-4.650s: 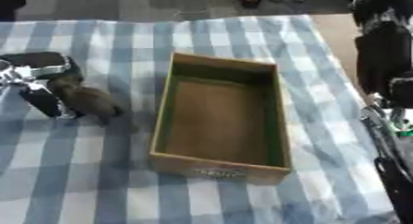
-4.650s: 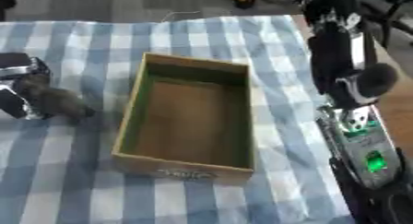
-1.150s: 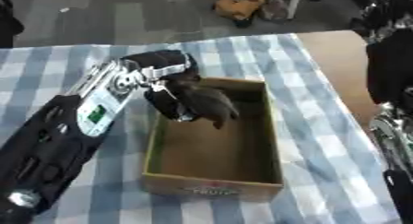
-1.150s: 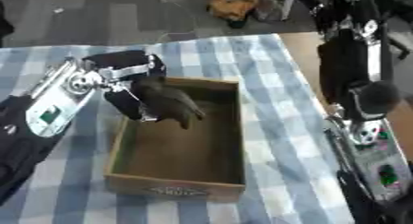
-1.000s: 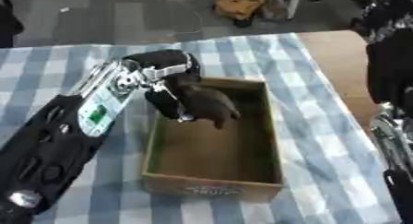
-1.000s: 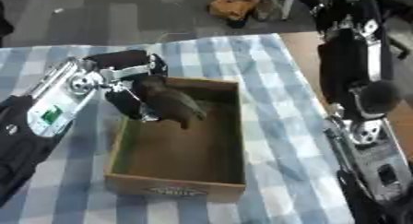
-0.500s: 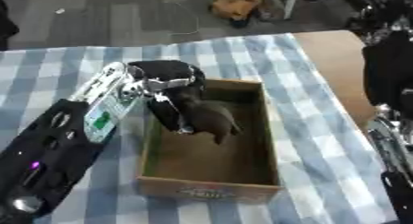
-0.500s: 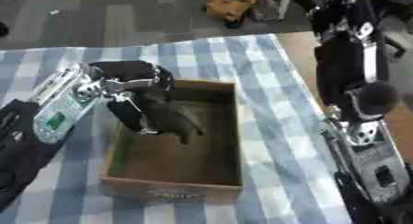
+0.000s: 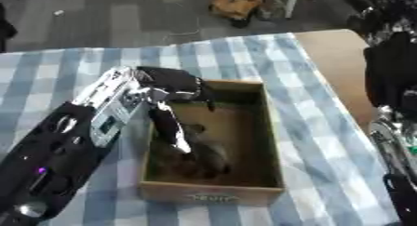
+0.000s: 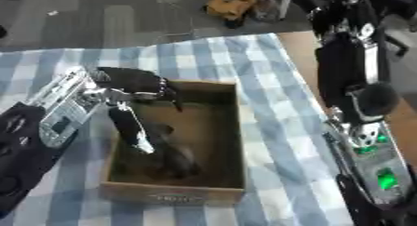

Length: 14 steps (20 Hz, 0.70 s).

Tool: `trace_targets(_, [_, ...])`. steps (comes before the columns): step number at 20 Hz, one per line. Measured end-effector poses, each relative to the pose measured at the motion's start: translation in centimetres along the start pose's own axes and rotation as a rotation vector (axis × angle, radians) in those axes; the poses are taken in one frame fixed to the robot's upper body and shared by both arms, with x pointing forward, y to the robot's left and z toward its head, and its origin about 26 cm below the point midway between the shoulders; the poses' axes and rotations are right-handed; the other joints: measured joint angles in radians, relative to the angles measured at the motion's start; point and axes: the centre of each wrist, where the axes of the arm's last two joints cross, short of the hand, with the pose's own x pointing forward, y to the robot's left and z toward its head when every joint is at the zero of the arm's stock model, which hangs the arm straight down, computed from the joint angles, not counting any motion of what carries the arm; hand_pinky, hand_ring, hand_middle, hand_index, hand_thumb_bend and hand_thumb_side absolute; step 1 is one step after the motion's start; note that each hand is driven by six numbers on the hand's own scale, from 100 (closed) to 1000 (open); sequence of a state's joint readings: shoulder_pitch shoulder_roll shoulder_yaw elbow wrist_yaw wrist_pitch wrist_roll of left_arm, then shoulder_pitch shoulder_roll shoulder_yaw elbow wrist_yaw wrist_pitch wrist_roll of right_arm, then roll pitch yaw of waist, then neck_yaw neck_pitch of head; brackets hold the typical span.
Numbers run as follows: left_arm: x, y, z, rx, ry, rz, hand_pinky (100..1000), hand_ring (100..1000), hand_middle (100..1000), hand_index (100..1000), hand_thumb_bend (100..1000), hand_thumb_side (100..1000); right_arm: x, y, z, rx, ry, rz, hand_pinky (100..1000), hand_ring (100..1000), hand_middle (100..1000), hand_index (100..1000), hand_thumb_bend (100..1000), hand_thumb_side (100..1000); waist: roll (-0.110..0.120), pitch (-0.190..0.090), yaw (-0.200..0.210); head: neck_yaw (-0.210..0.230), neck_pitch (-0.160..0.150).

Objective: Pick up objects on the table and place them in the box.

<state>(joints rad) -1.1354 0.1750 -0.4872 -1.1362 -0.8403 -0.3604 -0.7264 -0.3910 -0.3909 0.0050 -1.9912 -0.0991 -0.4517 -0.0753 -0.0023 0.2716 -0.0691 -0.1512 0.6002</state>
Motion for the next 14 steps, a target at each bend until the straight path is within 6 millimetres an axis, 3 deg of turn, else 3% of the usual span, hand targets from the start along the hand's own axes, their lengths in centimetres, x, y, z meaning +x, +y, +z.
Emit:
trace_targets(5, [-0.2,0.6,0.6,0.074,-0.003,0.003,697,791,772,782,530,409,0.0,0.0,0.0,-0.002,0.002,0.0,905,1000,702,911,926,881,0.0,-0.001,0.001,-0.002,0.0])
trace_targets(6, [-0.1,0.8,0.8,0.098,-0.004,0.008,688,778,754,745,472,370,0.0,0.0,0.1,-0.003,0.004,0.0,905,1000,703,911,920,872,0.0,-0.001,0.002,-0.004,0.0])
trace_targets(14, [-0.4,2.3,3.5,0.316,0.024,0.11,640,696,675,664,273,243,0.0,-0.1,0.1,-0.017,0.002,0.003,901,1000,704,909,928,852,-0.013,-0.01,0.022,-0.019,0.004])
